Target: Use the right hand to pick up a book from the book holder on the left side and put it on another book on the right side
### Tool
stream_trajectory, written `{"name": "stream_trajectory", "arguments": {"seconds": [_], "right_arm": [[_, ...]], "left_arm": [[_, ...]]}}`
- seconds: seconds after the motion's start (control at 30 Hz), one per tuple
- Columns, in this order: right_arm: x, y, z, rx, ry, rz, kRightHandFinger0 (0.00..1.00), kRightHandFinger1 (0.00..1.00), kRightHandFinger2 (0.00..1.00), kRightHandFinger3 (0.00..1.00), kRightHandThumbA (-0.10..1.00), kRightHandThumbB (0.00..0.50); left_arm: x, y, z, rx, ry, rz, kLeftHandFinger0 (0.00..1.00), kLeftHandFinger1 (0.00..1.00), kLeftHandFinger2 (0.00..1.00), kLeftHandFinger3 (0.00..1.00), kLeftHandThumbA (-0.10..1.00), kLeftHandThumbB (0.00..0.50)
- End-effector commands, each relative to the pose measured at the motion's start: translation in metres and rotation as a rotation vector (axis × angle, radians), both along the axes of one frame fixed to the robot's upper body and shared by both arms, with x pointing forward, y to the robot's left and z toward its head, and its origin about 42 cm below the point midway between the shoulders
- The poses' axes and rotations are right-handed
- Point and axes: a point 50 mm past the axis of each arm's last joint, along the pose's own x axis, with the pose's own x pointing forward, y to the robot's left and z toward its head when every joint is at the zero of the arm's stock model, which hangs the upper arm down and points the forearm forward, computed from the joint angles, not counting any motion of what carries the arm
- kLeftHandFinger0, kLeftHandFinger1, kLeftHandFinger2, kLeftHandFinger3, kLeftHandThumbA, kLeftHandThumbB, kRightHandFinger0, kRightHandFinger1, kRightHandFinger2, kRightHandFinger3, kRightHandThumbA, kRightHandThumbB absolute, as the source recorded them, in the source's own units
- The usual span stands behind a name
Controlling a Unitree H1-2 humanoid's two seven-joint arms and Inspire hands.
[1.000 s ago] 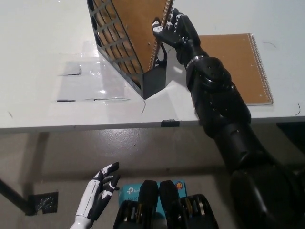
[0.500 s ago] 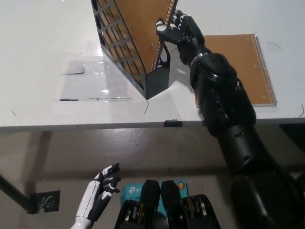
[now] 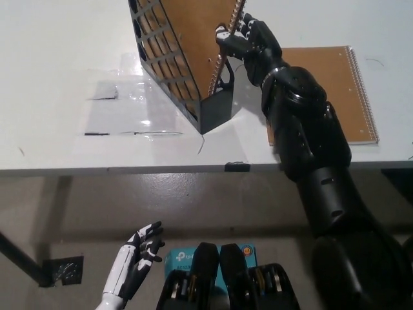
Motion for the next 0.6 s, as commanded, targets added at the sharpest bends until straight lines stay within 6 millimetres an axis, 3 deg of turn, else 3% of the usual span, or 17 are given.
{"name": "stream_trajectory", "arguments": {"seconds": [0.0, 0.03, 0.07, 0.1, 0.37, 0.43, 0.57], "right_arm": [[-0.066, 0.012, 0.259, 0.126, -0.825, 0.122, 0.75, 1.0, 1.0, 1.0, 0.18, 0.316], [-0.067, 0.013, 0.257, 0.099, -0.82, 0.189, 1.0, 1.0, 1.0, 1.0, 0.33, 0.375], [-0.067, 0.015, 0.253, 0.055, -0.808, 0.263, 1.0, 1.0, 1.0, 1.0, 0.39, 0.43], [-0.067, 0.016, 0.246, 0.026, -0.805, 0.287, 1.0, 1.0, 1.0, 1.0, 0.41, 0.454], [-0.061, 0.02, 0.221, -0.044, -0.789, 0.293, 1.0, 1.0, 1.0, 1.0, 0.47, 0.452], [-0.059, 0.02, 0.217, -0.047, -0.783, 0.292, 1.0, 1.0, 1.0, 1.0, 0.49, 0.485], [-0.058, 0.022, 0.212, -0.062, -0.778, 0.293, 1.0, 1.0, 1.0, 1.0, 0.51, 0.486]], "left_arm": [[0.005, -0.002, 0.011, -0.011, -0.072, -0.031, 0.56, 0.7, 0.82, 0.84, 0.89, 0.148], [0.005, -0.002, 0.011, -0.013, -0.071, -0.031, 0.56, 0.7, 0.81, 0.84, 0.89, 0.155], [0.004, -0.002, 0.011, -0.017, -0.068, -0.031, 0.56, 0.7, 0.81, 0.84, 0.89, 0.159], [0.003, -0.002, 0.01, -0.015, -0.066, -0.031, 0.56, 0.7, 0.81, 0.84, 0.89, 0.166], [0.004, -0.002, 0.012, -0.014, -0.076, -0.036, 0.55, 0.68, 0.79, 0.83, 0.88, 0.147], [0.006, -0.003, 0.013, -0.016, -0.081, -0.043, 0.55, 0.68, 0.79, 0.83, 0.88, 0.148], [0.006, -0.002, 0.013, -0.013, -0.078, -0.044, 0.54, 0.68, 0.79, 0.84, 0.88, 0.157]]}}
